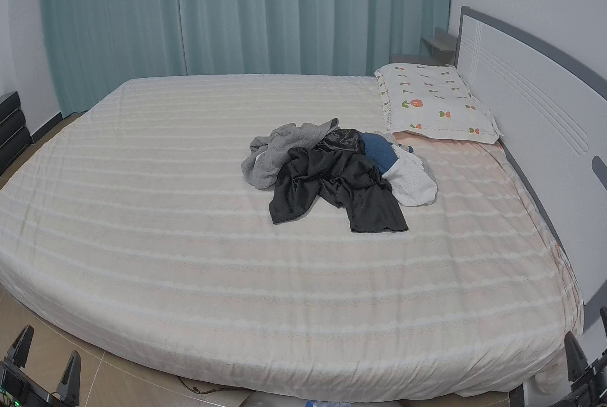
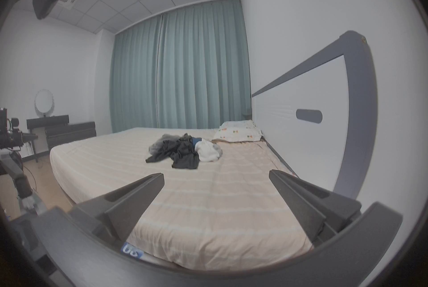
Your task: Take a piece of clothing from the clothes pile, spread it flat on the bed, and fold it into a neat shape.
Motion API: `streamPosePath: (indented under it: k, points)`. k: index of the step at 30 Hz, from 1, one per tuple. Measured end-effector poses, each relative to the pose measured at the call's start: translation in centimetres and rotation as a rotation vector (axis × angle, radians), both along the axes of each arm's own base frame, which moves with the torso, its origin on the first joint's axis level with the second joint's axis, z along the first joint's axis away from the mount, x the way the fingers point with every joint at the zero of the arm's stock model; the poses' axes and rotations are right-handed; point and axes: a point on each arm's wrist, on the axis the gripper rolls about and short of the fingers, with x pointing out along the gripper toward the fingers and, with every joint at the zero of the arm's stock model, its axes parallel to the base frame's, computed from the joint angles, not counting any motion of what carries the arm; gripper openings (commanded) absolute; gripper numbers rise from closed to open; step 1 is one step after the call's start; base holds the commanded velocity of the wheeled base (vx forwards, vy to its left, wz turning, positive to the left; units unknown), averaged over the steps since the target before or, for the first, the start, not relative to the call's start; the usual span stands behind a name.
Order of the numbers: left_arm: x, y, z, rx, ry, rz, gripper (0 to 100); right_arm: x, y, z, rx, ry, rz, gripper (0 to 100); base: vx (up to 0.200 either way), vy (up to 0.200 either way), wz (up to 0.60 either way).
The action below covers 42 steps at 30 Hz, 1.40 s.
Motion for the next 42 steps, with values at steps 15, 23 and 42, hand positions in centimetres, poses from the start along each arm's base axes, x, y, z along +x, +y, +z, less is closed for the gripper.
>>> streamPosePath:
  k: [15, 23, 42]
  points:
    - [0.0, 0.0, 0.0, 0.000, 0.000, 0.000, 100, 3.1, 0.2, 6.8, 0.076, 0.157, 0.121, 100, 0.000, 0.000, 0.00]
    - [0.0, 0.0, 0.0, 0.000, 0.000, 0.000, 100, 9.6, 0.7, 8.2, 0.122, 0.355, 0.165, 100, 0.000, 0.000, 0.00]
    - [0.0, 0.0, 0.0, 0.000, 0.000, 0.000, 100, 31.7, 4.3, 5.5, 0.201, 0.573, 0.149, 100, 0.000, 0.000, 0.00]
